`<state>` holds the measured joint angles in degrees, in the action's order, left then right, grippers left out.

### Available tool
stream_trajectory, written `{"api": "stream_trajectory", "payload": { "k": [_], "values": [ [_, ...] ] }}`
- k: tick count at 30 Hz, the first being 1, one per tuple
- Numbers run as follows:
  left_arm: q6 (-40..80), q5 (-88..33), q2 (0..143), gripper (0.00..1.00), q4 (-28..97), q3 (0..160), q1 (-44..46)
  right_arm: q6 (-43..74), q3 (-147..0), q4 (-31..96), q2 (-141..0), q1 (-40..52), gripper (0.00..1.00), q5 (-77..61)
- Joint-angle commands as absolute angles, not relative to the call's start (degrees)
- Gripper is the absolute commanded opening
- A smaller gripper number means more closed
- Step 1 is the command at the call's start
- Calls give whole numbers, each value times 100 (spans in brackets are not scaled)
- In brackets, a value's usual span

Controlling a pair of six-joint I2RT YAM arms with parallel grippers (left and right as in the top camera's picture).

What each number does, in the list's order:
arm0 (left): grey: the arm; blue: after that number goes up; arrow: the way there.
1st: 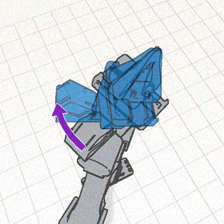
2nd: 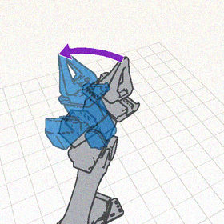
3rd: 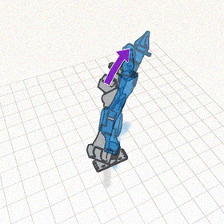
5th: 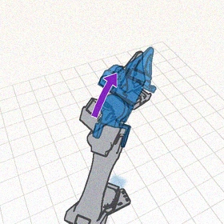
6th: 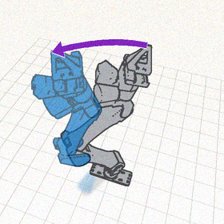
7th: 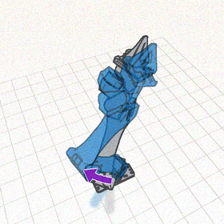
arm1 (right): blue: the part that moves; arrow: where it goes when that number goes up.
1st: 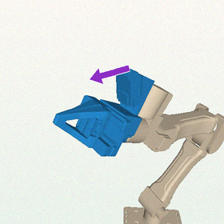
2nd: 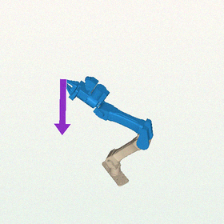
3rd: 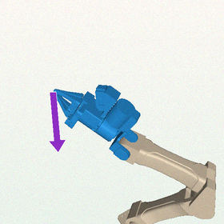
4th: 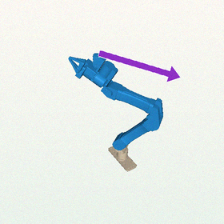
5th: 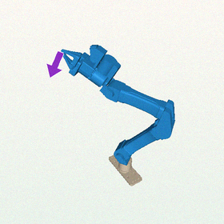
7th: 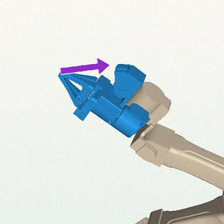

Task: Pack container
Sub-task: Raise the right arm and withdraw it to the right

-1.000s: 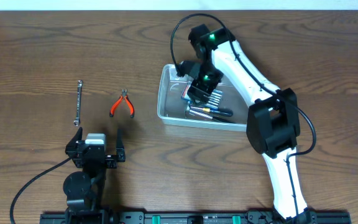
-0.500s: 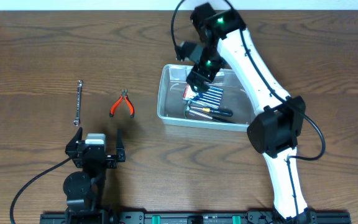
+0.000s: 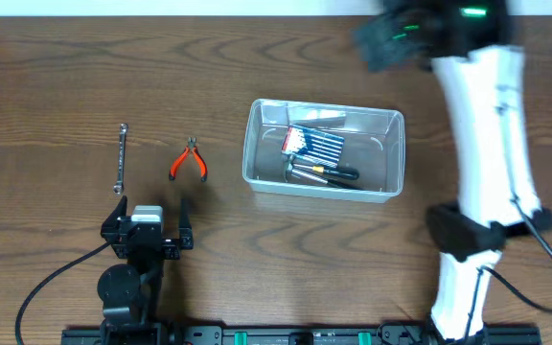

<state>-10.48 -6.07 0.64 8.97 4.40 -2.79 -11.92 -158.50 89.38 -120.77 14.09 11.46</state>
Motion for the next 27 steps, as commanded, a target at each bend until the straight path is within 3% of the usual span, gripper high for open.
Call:
{"api": "stream_trajectory", "payload": {
  "k": [1,9,27],
  "values": [
    [-1000,-683,60,98,952,285,-266,198,-15917,9174,-11832,639,99,2104],
    [-1000,-683,60,98,952,285,-266,727,-15500,9384,-11843,-1155,99,322],
    [-1000,-685,60,98,945,285,-266,725,-12512,7452,-11843,-1542,99,491]
  ]
}}
